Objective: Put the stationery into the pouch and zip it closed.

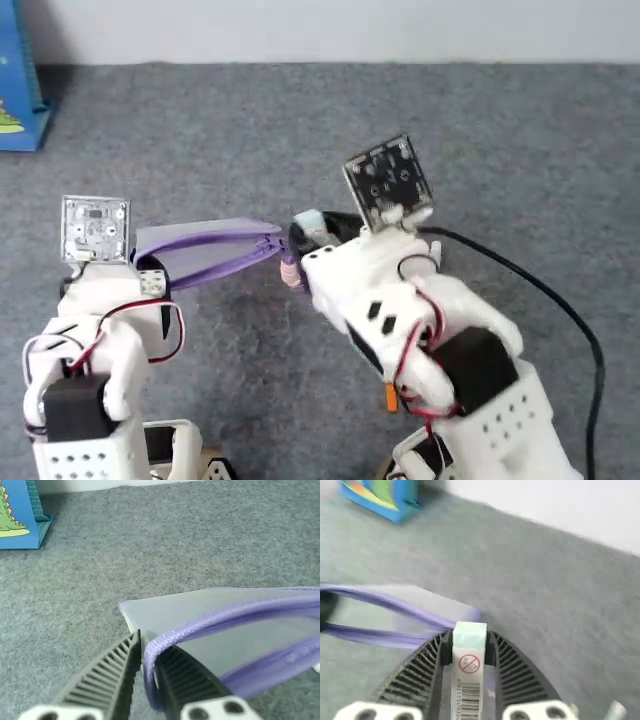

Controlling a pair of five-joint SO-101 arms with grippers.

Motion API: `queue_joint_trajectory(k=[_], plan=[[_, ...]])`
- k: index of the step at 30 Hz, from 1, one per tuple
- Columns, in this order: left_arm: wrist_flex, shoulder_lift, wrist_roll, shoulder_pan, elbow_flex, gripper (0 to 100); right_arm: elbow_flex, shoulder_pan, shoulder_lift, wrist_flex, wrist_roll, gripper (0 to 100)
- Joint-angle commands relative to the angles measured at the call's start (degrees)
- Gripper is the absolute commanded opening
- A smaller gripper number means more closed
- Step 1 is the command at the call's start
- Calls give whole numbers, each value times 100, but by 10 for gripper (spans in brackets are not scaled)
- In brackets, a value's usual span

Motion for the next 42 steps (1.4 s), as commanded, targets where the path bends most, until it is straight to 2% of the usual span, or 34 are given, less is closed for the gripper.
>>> queue_joint_trajectory(k=[1,7,10,17,22,27,32,42], plan=[[35,273,79,26,-365,13,563,-92,-356,-1209,-158,8],[35,686,88,18,-426,13,2374,-646,-1182,-3424,-149,7],[26,712,88,35,-426,13,2866,-901,-1587,-4163,-149,7],[9,712,97,44,-426,13,2989,-1420,-1736,-4989,-141,7],[35,747,202,53,-567,13,3042,-1455,-927,-5789,-149,7],[387,747,202,53,-1033,13,3042,-1429,13,-6686,-149,7],[457,756,202,44,-1147,13,3042,-1358,435,-7257,-123,7],[484,756,202,53,-1130,13,3051,-1059,1244,-7486,-167,7]])
